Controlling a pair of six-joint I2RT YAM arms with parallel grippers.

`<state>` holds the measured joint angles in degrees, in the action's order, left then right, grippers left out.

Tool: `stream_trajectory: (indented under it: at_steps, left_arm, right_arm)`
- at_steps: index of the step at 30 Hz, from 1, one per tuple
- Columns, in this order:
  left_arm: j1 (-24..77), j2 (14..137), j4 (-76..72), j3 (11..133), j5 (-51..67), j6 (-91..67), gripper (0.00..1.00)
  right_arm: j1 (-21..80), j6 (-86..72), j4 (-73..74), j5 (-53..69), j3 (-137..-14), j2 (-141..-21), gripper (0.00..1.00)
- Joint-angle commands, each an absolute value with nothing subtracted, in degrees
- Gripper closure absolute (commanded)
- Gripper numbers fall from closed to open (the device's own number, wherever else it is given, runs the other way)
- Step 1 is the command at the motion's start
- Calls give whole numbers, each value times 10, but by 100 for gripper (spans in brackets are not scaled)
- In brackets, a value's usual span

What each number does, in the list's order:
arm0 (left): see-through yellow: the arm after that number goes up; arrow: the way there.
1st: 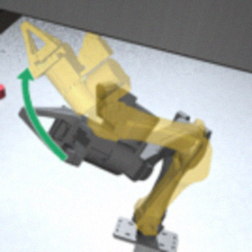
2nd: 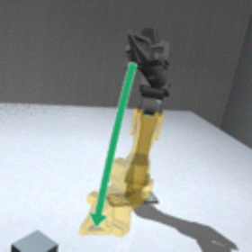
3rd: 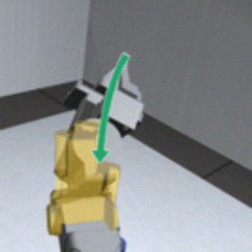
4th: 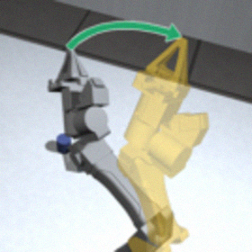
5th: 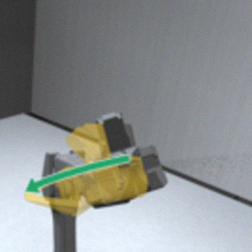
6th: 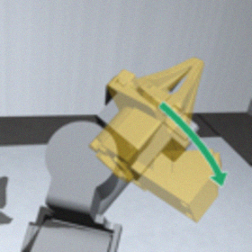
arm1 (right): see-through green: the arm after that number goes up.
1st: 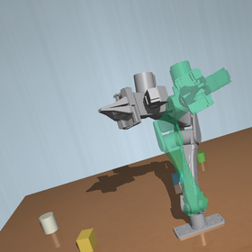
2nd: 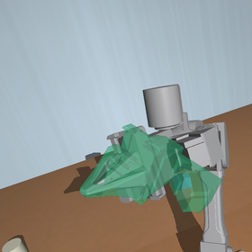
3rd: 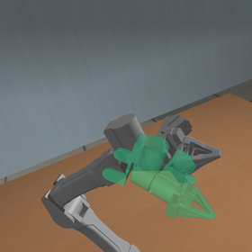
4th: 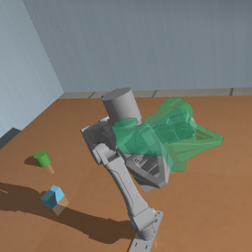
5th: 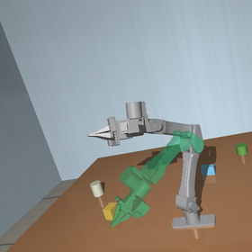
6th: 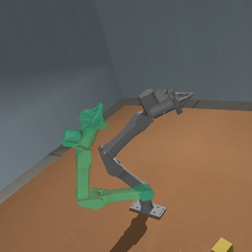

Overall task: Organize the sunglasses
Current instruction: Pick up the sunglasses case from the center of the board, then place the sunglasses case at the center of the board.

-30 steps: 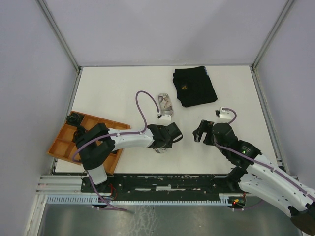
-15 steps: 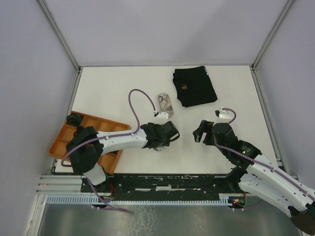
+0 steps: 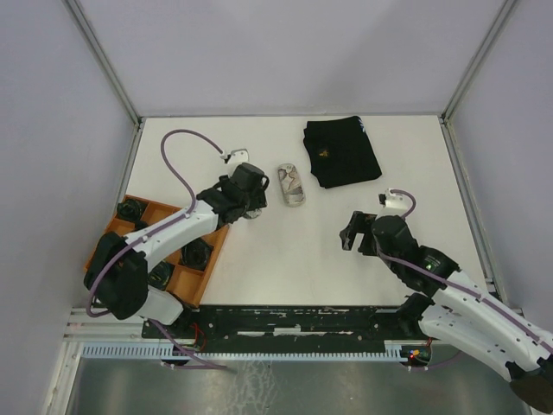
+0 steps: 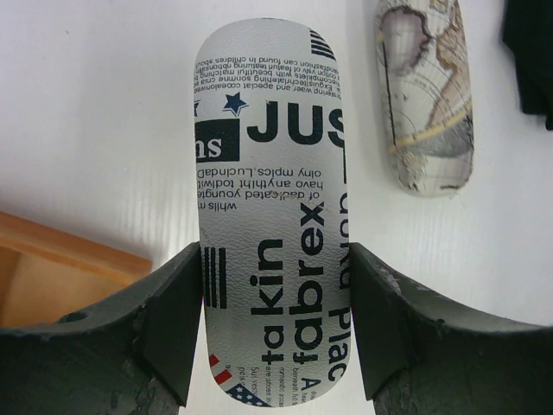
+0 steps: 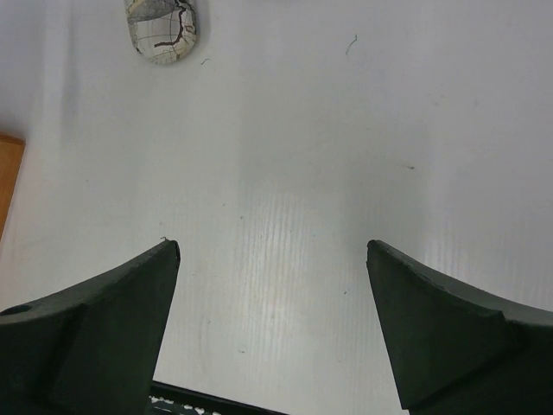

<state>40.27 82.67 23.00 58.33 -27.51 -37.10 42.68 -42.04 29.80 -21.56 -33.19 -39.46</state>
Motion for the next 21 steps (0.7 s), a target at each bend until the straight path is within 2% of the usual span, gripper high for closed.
stream_trajectory:
  at_steps: [1, 8, 21]
  left_arm:
    - [351, 848, 145, 607, -232, -290, 97]
    - [291, 919, 90, 625, -176, -242, 97]
    - [279, 1009, 53, 656, -168, -240, 97]
  right_arm:
    - [426, -426, 307, -235, -375, -412, 1]
    - [426, -388, 283, -224, -367, -408, 1]
    - [426, -390, 329, -213, -368, -394, 1]
